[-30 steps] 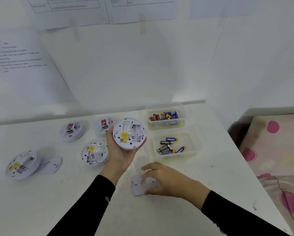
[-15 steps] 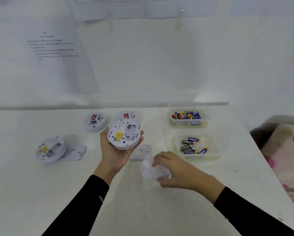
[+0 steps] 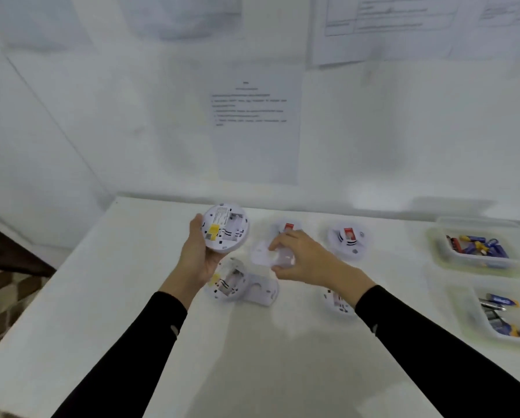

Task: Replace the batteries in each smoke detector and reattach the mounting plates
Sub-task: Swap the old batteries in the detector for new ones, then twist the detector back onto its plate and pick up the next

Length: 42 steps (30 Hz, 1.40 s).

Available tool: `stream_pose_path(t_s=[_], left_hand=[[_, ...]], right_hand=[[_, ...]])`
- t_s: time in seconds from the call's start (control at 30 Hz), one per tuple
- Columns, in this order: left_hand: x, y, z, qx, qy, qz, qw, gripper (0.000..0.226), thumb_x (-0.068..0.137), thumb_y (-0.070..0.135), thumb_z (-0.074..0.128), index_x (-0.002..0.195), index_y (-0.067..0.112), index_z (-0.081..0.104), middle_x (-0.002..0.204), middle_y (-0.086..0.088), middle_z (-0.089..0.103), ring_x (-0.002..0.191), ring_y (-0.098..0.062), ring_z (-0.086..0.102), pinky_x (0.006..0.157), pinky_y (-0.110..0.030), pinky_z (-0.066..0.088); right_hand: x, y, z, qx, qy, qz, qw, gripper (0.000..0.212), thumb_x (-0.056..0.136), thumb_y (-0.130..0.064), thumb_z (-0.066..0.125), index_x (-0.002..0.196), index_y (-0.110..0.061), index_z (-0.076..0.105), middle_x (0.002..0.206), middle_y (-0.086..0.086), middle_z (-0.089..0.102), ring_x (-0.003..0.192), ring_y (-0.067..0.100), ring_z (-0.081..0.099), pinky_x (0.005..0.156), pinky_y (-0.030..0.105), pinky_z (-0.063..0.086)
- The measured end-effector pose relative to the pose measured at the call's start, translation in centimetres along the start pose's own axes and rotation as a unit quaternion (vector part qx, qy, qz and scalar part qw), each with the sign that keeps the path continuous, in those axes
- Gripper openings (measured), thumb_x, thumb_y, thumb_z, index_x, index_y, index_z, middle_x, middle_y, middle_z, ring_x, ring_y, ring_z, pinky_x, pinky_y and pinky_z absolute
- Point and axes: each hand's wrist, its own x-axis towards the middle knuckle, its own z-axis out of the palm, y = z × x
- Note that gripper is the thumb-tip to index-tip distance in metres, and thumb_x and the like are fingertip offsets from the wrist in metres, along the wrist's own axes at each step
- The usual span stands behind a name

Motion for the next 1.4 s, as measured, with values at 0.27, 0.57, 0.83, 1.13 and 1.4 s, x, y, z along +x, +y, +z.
stream_pose_path(t_s=[0.27,0.57,0.83,1.13,1.4], left_hand=[[8.5,3.5,-6.2,0.215,0.055,-0.034,0.975,0.045,0.106,0.041,0.036,0.116,0.005,0.060,0.101,-0.013,0.067,0.084,-0.020,0.066,0.069,-0.030,0.054],[13.9,1.5,-8.2,0.375,0.070,-0.043,0.923,0.051,0.104,0.045,0.039,0.075,0.008,0.058,0.085,-0.013,0.062,0.077,-0.027,0.053,0.069,-0.034,0.039],[13.4,1.5,-8.0,0.520,0.061,0.026,0.852,0.052,0.106,0.041,0.034,0.066,0.010,0.044,0.071,-0.007,0.053,0.075,-0.026,0.048,0.065,-0.032,0.033],[12.7,1.7,-8.1,0.496,0.086,0.003,0.864,0.058,0.107,0.043,0.029,0.063,0.009,0.048,0.082,-0.013,0.056,0.081,-0.027,0.049,0.072,-0.031,0.035],[10.6,2.0,-5.3,0.526,0.122,0.190,0.820,0.027,0.100,0.019,0.045,0.114,0.017,0.068,0.124,-0.009,0.058,0.121,-0.033,0.045,0.101,-0.035,0.034]], right_hand=[[10.6,-0.7,4.5,-0.021,-0.028,0.064,0.997,0.038,0.080,-0.026,0.072,0.114,-0.015,0.059,0.122,0.001,0.055,0.113,0.017,0.047,0.097,0.031,0.040],[13.9,-0.1,6.0,-0.053,-0.058,0.142,0.987,0.037,0.082,-0.022,0.068,0.117,-0.016,0.059,0.124,-0.001,0.056,0.114,0.018,0.052,0.097,0.031,0.041],[13.9,-0.2,5.9,-0.068,-0.055,0.130,0.988,0.040,0.083,-0.029,0.069,0.121,-0.020,0.059,0.143,0.001,0.047,0.131,0.020,0.042,0.110,0.034,0.030],[7.8,3.3,1.3,-0.017,0.044,0.203,0.978,0.097,0.064,-0.049,0.084,0.144,-0.031,0.032,0.151,-0.004,0.033,0.139,0.019,0.027,0.113,0.039,0.029],[6.1,4.1,1.5,0.013,0.027,0.210,0.977,0.103,0.065,-0.033,0.086,0.145,-0.032,0.022,0.139,-0.002,0.040,0.128,0.019,0.033,0.098,0.031,0.035]])
